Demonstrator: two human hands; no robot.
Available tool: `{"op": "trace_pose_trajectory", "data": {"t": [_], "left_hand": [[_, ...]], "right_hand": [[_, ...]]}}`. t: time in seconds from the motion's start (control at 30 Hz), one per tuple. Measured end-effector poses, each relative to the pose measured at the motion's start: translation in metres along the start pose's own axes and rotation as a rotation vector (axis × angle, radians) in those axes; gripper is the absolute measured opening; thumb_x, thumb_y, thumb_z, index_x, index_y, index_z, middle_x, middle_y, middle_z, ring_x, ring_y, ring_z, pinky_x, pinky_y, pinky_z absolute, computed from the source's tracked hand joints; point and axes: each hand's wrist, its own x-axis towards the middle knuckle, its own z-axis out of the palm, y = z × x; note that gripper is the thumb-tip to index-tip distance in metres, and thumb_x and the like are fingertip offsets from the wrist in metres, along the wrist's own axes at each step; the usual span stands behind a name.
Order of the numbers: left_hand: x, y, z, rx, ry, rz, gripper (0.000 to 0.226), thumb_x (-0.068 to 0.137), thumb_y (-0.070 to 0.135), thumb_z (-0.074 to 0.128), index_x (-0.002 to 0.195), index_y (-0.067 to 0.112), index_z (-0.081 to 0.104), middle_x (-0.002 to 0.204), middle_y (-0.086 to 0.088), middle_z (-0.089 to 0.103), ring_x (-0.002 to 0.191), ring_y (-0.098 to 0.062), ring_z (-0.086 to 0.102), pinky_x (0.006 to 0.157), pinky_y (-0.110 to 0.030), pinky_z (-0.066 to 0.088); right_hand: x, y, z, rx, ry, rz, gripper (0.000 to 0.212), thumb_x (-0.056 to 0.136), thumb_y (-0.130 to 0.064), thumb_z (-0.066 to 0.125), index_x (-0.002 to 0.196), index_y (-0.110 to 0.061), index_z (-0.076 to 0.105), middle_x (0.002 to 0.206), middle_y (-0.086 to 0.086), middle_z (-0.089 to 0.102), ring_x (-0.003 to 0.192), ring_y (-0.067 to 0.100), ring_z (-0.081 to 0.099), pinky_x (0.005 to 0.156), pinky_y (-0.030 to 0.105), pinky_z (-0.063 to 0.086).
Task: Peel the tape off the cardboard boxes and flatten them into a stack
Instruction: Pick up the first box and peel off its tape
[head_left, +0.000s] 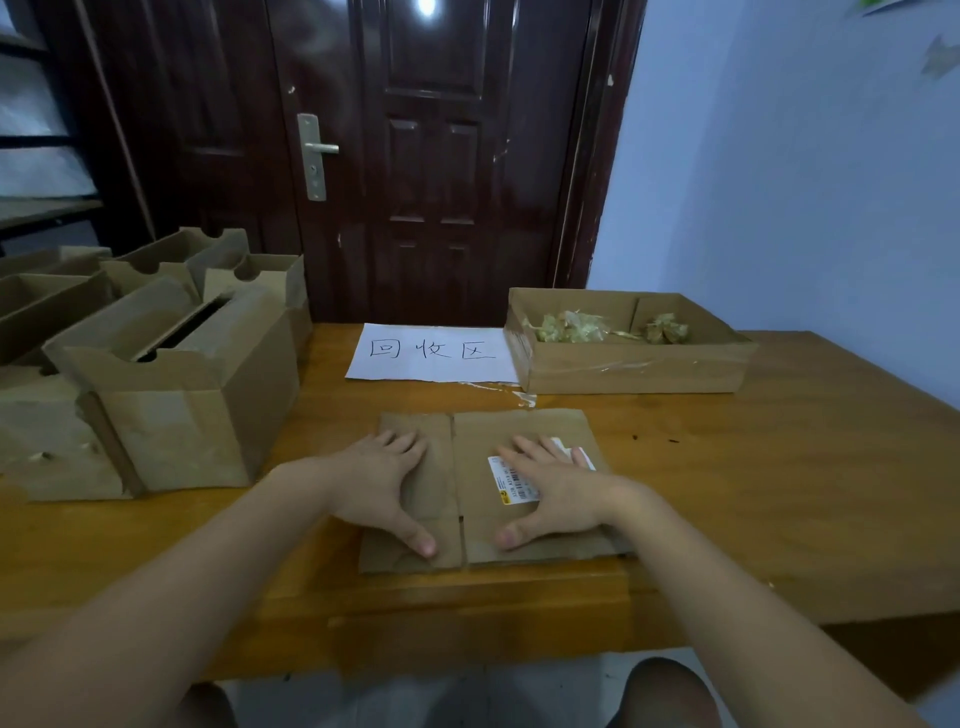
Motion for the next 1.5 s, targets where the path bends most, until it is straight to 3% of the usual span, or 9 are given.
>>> {"op": "trace_pose_trajectory", "data": {"t": [0.37,0.63,0.7,0.8,0.87,0.97,1.17,1.3,1.5], "left_hand": [[0.079,0.115,-0.001,0.003,0.131,0.135,0.159,0.040,0.114,0.031,0.163,0.024,-0.012,0.171,-0.003,-0.015,0.157,-0.029,-0.014,0.127,-0.050,-0.004],[0.133,0.191,-0.023,-0.024,0.144,0.153,0.156,0.046,0.111,0.036,0.164,0.020,-0.009,0.172,-0.007,-0.012,0.157,-0.033,-0.011,0.126,-0.050,-0.005],[0.143,0.201,-0.025,-0.029,0.148,0.161,0.151,0.051,0.110,0.034,0.164,0.020,-0.011,0.172,-0.006,-0.013,0.157,-0.033,-0.013,0.125,-0.050,-0.006],[0.157,0.208,-0.020,-0.039,0.196,0.181,0.138,0.062,0.108,0.023,0.163,0.021,-0.014,0.171,-0.005,-0.015,0.157,-0.031,-0.016,0.126,-0.050,-0.006],[0.164,0.208,-0.018,-0.043,0.225,0.180,0.132,0.066,0.106,0.016,0.163,0.022,-0.013,0.172,-0.003,-0.015,0.157,-0.029,-0.016,0.126,-0.049,-0.007],[0.168,0.208,-0.018,-0.028,0.223,0.185,0.131,0.067,0.105,0.013,0.164,0.021,-0.012,0.172,-0.003,-0.013,0.157,-0.030,-0.014,0.126,-0.049,-0.007],[0.163,0.210,-0.023,0.003,0.227,0.160,0.128,0.070,0.104,0.015,0.164,0.021,-0.008,0.173,-0.003,-0.008,0.158,-0.027,-0.011,0.126,-0.051,-0.005],[0.157,0.215,-0.018,-0.031,0.263,0.119,0.110,0.084,0.093,0.015,0.165,0.021,-0.003,0.173,-0.001,-0.004,0.158,-0.026,-0.009,0.126,-0.052,-0.006],[0.130,0.215,-0.010,0.045,0.478,0.226,0.072,0.102,0.070,0.028,0.154,0.022,0.042,0.161,0.001,0.041,0.150,-0.020,0.030,0.125,-0.045,0.011]], "right_hand": [[-0.064,0.122,-0.016,0.050,0.044,0.102,0.123,0.070,-0.082,0.069,0.161,-0.043,-0.004,0.167,-0.017,-0.018,0.152,0.011,-0.025,0.124,0.045,-0.016],[-0.102,0.203,-0.028,0.212,0.158,0.259,0.108,0.067,-0.079,0.074,0.157,-0.050,0.022,0.169,-0.018,-0.003,0.155,0.010,-0.012,0.125,0.043,-0.002],[-0.104,0.217,-0.027,0.236,0.212,0.294,0.104,0.066,-0.087,0.065,0.155,-0.052,0.026,0.169,-0.017,0.000,0.155,0.009,-0.010,0.125,0.042,-0.003],[-0.099,0.231,-0.016,0.127,0.286,0.319,0.102,0.066,-0.103,0.027,0.156,-0.054,0.019,0.169,-0.016,-0.001,0.155,0.006,-0.010,0.124,0.037,-0.007],[-0.094,0.236,-0.010,0.042,0.313,0.349,0.096,0.071,-0.102,0.007,0.156,-0.057,0.011,0.169,-0.019,-0.005,0.153,0.003,-0.012,0.122,0.033,-0.008],[-0.091,0.237,-0.008,-0.012,0.309,0.374,0.088,0.078,-0.094,-0.003,0.157,-0.056,0.005,0.169,-0.019,-0.008,0.152,0.002,-0.013,0.122,0.033,-0.009],[-0.096,0.216,-0.018,-0.039,0.241,0.434,0.065,0.100,-0.071,0.013,0.160,-0.047,0.007,0.171,-0.009,-0.006,0.156,0.016,-0.012,0.126,0.043,-0.007],[-0.098,0.191,-0.030,-0.073,0.218,0.489,0.059,0.106,-0.060,0.022,0.161,-0.038,0.019,0.171,0.003,0.003,0.157,0.027,0.002,0.125,0.048,0.008],[-0.102,0.157,-0.044,-0.190,0.182,0.535,0.055,0.107,-0.053,0.033,0.155,-0.026,0.034,0.157,0.011,0.032,0.141,0.034,0.035,0.114,0.044,0.031]]}}
